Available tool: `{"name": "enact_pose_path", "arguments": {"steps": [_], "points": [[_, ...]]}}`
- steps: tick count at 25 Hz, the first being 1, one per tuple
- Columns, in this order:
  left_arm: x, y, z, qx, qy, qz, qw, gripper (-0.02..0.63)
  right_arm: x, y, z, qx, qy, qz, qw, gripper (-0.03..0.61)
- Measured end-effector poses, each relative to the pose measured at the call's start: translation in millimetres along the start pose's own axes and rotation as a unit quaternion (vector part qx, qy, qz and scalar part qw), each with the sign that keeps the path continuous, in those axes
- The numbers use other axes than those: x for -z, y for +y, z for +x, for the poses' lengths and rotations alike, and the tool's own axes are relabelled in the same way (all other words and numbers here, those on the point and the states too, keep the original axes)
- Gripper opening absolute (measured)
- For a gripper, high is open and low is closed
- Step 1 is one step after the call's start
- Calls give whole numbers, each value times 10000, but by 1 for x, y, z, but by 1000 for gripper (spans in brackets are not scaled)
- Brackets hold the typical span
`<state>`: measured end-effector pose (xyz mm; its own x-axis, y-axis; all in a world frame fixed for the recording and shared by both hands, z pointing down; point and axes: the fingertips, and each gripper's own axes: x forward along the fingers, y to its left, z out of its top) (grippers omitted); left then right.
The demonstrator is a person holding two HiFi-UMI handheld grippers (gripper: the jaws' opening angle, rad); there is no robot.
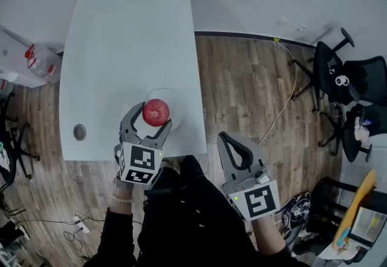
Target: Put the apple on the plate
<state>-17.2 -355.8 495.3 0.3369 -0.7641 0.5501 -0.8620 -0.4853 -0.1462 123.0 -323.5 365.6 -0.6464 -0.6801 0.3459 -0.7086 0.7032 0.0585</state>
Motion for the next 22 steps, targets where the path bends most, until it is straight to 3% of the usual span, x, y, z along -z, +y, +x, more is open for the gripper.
{"name": "enact_pose_path", "arguments": {"steps": [8,22], "points": [[26,-4,29,114,310,-77,9994,357,8,-1,1,-39,115,31,9999,41],[58,-9,61,185,738,174,9969,357,20,2,1,-88,272,54,9996,41]]}}
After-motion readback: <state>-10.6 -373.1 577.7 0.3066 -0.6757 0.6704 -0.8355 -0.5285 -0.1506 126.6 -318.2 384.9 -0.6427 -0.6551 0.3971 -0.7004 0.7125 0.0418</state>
